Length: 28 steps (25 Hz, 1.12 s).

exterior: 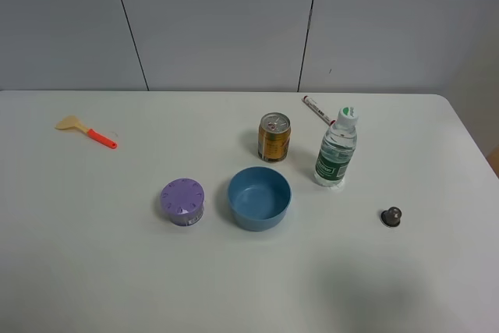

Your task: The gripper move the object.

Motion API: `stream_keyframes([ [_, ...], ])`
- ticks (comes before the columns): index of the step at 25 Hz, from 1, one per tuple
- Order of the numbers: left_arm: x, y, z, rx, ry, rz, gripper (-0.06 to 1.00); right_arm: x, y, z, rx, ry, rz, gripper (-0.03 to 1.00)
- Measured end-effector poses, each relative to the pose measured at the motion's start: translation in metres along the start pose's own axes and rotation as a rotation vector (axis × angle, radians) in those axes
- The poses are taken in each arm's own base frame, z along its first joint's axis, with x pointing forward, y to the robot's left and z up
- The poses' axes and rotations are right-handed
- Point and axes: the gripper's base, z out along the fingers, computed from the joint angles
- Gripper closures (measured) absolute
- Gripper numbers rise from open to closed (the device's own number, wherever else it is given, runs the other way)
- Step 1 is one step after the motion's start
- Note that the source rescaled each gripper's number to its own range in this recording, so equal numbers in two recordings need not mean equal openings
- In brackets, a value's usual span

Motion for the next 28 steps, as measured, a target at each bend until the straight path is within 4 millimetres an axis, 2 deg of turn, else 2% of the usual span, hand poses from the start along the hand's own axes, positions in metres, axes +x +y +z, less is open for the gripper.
stream_keyframes([
  [4,0.0084,0.0001,0.0068,0.002,0.051,-0.002,0.07,0.0000,0.0000,0.0000,0.000,0.000,0.000,-0.03],
  [28,0.0085,0.0001,0.0067,0.002,0.052,-0.002,0.07,0.0000,0.0000,0.0000,0.000,0.000,0.000,-0.03],
])
